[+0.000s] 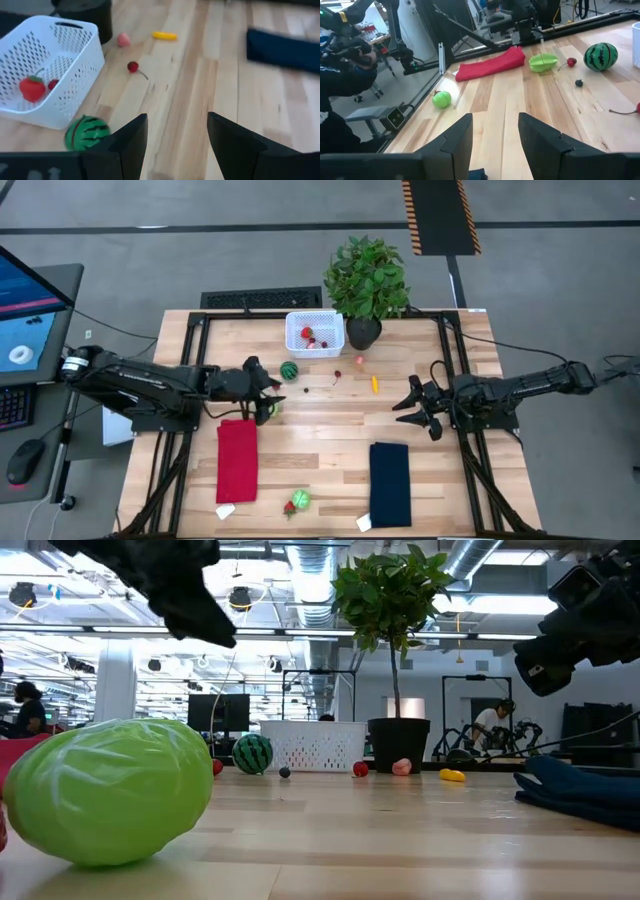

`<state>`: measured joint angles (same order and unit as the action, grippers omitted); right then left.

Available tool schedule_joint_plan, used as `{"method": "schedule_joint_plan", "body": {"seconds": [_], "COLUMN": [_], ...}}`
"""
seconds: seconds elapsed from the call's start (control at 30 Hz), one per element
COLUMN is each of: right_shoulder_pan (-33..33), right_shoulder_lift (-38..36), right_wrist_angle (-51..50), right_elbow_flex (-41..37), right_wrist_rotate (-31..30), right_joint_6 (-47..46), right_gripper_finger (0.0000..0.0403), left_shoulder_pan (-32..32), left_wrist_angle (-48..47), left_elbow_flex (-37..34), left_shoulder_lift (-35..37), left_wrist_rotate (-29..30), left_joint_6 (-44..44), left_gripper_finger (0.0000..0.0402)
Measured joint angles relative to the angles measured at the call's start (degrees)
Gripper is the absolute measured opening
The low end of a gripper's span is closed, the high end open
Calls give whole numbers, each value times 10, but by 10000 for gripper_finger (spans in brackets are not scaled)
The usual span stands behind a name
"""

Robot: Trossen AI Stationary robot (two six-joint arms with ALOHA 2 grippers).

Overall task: Pick and placing Produce into tupperware
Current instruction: Put the green starfruit into the white basket

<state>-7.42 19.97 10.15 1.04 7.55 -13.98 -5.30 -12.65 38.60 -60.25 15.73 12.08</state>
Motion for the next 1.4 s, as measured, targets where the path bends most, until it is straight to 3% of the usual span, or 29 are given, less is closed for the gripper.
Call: {"method": "schedule_joint_plan", "body": {"seconds": [0.13, 0.37, 0.53, 0.73, 0.97, 1.1, 1.23, 1.4], "right_shoulder_pan": [0, 0, 0, 0, 0, 0, 0, 0], "right_shoulder_lift": [0, 0, 0, 0, -1, -1, -1, -1], "right_wrist_angle": [0, 0, -5, -14, -27, -29, -29, -33], "right_elbow_flex": [0, 0, 0, 0, 0, 0, 0, 0], "right_wrist_rotate": [0, 0, 0, 0, 0, 0, 0, 0], "right_joint_6": [0, 0, 0, 0, -1, -1, -1, -1], "right_gripper_finger": [183, 184, 181, 182, 184, 182, 180, 182], "left_shoulder_pan": [-14, -21, -24, -30, -28, -28, -30, -29], "left_wrist_angle": [-54, -98, -42, 13, -14, -48, -101, -99], "left_elbow_flex": [3, 2, -11, -15, -15, -15, -15, -15], "left_shoulder_lift": [8, 1, 0, -33, -36, -36, -37, -63], "left_wrist_rotate": [2, 6, 70, 71, 106, 100, 55, 35], "left_joint_6": [-51, -13, 144, 247, 409, 518, 647, 755], "left_gripper_finger": [196, 196, 196, 196, 196, 196, 196, 196]}}
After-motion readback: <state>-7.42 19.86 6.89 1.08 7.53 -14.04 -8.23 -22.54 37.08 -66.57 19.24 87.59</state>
